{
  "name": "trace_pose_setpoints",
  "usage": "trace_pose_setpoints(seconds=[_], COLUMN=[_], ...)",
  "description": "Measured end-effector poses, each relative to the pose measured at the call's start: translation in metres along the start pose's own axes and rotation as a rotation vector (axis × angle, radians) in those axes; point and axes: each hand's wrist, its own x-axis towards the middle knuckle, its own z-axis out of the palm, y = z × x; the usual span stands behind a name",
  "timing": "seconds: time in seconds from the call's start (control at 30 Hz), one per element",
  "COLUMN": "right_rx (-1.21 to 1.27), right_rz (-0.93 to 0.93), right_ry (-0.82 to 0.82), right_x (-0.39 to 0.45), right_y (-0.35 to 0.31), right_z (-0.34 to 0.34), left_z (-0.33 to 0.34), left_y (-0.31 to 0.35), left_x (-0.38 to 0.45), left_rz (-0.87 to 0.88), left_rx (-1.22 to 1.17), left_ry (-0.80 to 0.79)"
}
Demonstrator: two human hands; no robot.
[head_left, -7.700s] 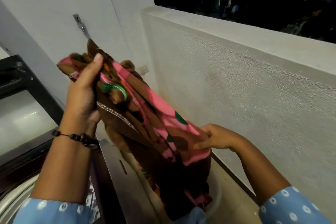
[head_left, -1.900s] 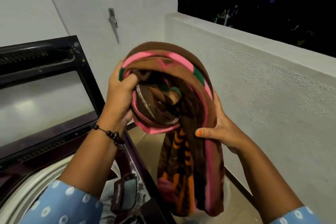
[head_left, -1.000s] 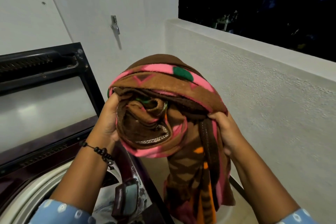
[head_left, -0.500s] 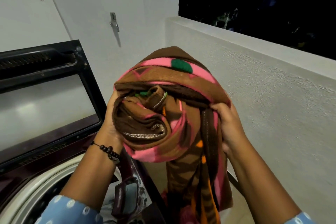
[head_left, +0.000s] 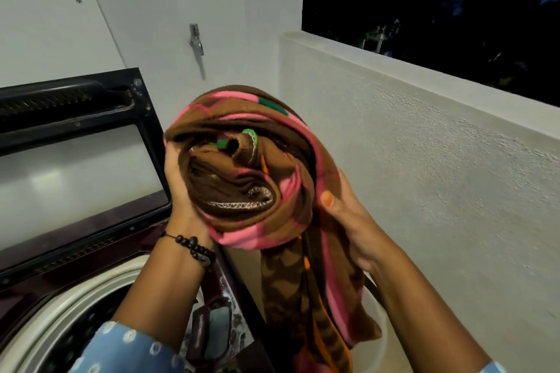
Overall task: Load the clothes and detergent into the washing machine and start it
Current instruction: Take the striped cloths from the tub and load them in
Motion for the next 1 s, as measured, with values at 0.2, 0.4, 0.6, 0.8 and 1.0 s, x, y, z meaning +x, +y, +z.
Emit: trace_pose_setpoints(seconds=[0.2, 0.4, 0.6, 0.8, 1.0], right_rx=[-0.081, 0.156, 0.007, -0.313, -0.773], right_rz=[0.083, 0.059, -0.164, -0.417, -0.52], right_ry=[-0.107, 0.076, 0.295, 0.273, 0.195], right_x=[-0.009, -0.006, -0.003, 0.004, 0.005], right_y=[0.021, 0.009, -0.006, -0.021, -0.029], right_z=[0.009, 0.016, -0.008, -0.023, -0.008], left_z=[0.014, 0.004, -0.03, -0.021, 0.023], left_y=[0.003, -0.016, -0.014, 0.027, 0.024], left_x=[0.004, 0.006, 0.017, -0.01, -0.032], left_rz=[0.317, 0.392, 0.434, 0.49, 0.863], left_rx=[-0.34, -0.035, 0.484, 1.005, 1.687], left_ry=[-0.265, -0.338, -0.441, -0.696, -0.696])
